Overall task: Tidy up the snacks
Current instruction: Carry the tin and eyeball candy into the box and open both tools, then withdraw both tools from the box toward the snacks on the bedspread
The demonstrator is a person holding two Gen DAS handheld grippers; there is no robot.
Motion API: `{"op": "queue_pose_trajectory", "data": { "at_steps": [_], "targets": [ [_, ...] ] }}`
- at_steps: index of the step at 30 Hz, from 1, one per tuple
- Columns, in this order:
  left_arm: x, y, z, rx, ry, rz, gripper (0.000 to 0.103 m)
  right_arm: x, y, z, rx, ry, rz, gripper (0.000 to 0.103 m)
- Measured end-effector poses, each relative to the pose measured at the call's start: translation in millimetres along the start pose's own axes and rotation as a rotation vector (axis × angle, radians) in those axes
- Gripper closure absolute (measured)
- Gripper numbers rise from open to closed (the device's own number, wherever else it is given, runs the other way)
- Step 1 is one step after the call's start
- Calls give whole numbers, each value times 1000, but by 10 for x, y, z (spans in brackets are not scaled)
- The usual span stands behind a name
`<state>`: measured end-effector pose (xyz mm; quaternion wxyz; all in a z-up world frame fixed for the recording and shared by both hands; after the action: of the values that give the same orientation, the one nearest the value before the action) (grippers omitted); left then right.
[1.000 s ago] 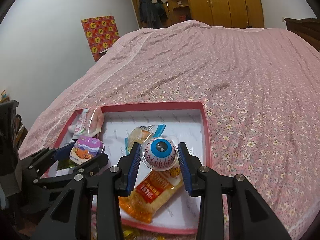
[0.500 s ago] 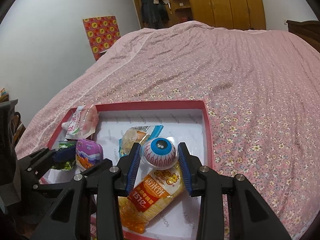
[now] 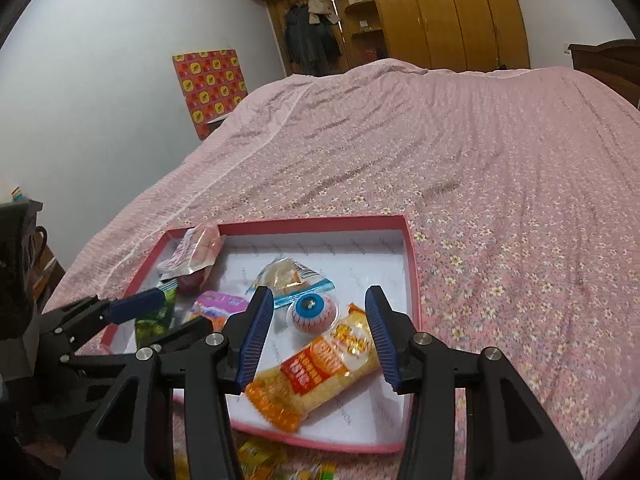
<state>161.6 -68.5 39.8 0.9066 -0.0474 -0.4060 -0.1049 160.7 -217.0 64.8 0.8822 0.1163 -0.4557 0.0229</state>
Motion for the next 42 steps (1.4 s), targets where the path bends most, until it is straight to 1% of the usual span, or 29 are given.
{"op": "queue_pose_trajectory", "data": {
  "at_steps": [9,15,21,26,33,42],
  "targets": [
    [-195,100,227,24,40,-9,35,-140,62,293,29,7,-50,54],
    [-325,188,387,24,48,7,35,-298,94,419,19,33,-56,54],
    [-473,155,543,2,65,7,35,-461,118,509,13,62,-77,54],
    [-660,120,658,-14,90,2,35,-560,155,610,3,71,-77,54],
    [-890,86,794,-20,106,-1,35,-736,254,754,-4,88,-68,54],
    [-1062,-80,864,-81,129,6,35,-986,273,899,-20,123,-80,54]
  ]
}}
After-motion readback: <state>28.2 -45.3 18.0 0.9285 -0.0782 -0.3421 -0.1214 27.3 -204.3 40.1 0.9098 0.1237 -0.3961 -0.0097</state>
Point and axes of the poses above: each gripper's, at about its wrist camera, not at the fingertips, and z roughly against the way its jaws point, y to its left, x to its top, the point moved 6 cm from there along -z, roughly the way its jaws point, and after that the axes turned 2 degrees about -y, right-handed, at the moved point
